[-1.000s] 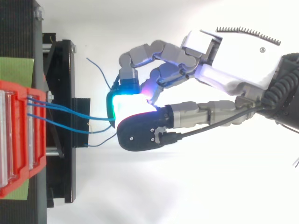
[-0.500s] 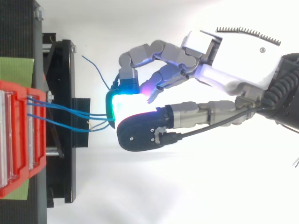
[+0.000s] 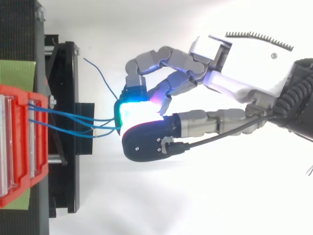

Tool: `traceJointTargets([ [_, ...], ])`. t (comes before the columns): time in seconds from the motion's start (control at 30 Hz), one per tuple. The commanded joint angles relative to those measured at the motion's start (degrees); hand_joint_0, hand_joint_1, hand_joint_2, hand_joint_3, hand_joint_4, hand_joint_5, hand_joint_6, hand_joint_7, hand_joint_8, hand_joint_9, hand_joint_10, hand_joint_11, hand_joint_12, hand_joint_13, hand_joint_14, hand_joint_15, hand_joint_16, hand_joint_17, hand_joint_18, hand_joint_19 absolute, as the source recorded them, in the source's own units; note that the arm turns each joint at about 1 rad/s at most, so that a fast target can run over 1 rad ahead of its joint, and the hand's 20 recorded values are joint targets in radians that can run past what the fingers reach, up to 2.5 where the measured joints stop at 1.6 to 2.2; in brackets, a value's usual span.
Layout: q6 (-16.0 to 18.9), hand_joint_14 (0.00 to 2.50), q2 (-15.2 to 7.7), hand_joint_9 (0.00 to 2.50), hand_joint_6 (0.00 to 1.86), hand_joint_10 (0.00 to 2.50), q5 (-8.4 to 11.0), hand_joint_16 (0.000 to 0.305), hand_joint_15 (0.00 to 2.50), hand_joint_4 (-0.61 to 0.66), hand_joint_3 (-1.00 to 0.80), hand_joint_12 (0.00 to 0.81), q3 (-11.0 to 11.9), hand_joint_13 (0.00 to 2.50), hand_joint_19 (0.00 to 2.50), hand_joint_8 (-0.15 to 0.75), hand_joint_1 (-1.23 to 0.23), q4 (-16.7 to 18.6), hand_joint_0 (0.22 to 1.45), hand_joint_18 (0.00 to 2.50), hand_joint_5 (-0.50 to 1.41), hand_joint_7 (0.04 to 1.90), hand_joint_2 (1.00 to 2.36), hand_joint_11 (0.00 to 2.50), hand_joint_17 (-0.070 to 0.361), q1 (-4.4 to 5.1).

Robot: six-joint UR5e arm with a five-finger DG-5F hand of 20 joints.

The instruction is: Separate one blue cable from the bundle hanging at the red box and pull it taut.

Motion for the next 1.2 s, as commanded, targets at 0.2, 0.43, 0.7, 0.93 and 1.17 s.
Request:
traceJointTargets([
  [0.2,7.3,0.02,-1.1,0.83,0.88,0.80,-4.13,0.038,0.95,0.05,-0.20,0.337,0.0,0.94,0.48,0.234,-0.69,-0.6,0.65,0.63,-0.17,1.37,1.02,1.21,0.085,-0.49],
  [0.43,11.9,0.02,-1.3,0.79,0.88,0.91,-5.36,0.038,1.12,0.04,-0.21,0.328,0.0,1.02,0.50,0.234,-0.69,-0.7,0.65,0.65,-0.17,1.35,1.02,1.14,0.085,-0.58],
  [0.7,12.0,0.01,-1.3,0.69,0.89,1.31,-5.54,0.038,1.27,0.01,-0.24,0.330,0.0,1.01,0.51,0.224,-0.69,-0.8,0.65,0.62,-0.18,1.27,1.02,1.10,0.087,-0.67],
  [0.93,11.3,0.25,-1.3,0.55,0.89,1.92,-5.71,0.038,1.36,0.00,-0.26,0.312,0.0,0.99,0.58,0.234,-0.69,-0.8,0.66,0.63,-0.19,1.22,1.02,0.91,0.087,-1.02],
  [1.17,10.6,0.86,-1.3,0.51,0.89,1.77,-6.42,0.039,1.21,0.00,-0.28,0.294,0.0,0.90,0.66,0.240,-0.69,-0.8,0.66,0.67,-0.19,1.19,1.01,0.87,0.087,-1.37],
])
